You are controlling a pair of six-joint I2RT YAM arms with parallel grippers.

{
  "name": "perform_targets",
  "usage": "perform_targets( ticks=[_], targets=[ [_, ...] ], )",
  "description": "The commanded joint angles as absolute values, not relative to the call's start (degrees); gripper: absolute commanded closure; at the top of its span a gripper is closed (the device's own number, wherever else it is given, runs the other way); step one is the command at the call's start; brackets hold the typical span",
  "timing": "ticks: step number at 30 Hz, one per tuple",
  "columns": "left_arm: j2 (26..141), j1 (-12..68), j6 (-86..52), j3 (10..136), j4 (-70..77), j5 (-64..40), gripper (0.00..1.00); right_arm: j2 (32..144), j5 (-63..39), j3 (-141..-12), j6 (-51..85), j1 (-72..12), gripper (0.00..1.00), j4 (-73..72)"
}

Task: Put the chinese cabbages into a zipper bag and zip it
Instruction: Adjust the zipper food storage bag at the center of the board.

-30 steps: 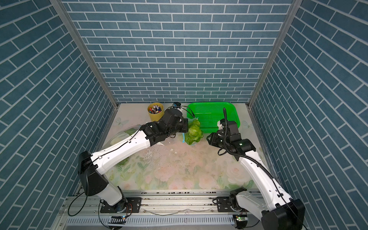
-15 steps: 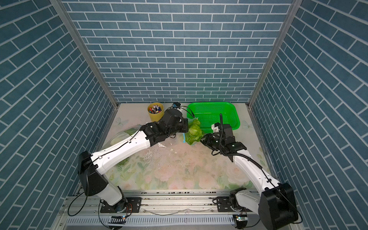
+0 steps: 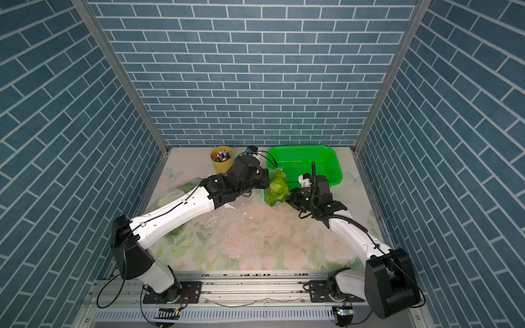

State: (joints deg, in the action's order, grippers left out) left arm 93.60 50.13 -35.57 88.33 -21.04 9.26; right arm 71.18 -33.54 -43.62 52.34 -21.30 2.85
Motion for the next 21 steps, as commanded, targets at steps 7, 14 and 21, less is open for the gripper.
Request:
perform_targets(
  ticks=[7,14,21],
  targets=[
    [92.0,50.1,-35.6,87.7,-19.4,9.2,1.00,71.2,-33.4,-43.5,53.8,-21.2,0.93,0.9],
    [91.5,50.1,-33.6,88.4,-22.0,11.4,1.00,67.7,-32.8,-47.0,50.6,-21.3,1.00,5.7],
    [90.7,49.7,-29.2,91.1,-28.7,16.3,1.00,63.1,-31.9,-55.0,44.8,-21.4,1.00,16.1]
  ],
)
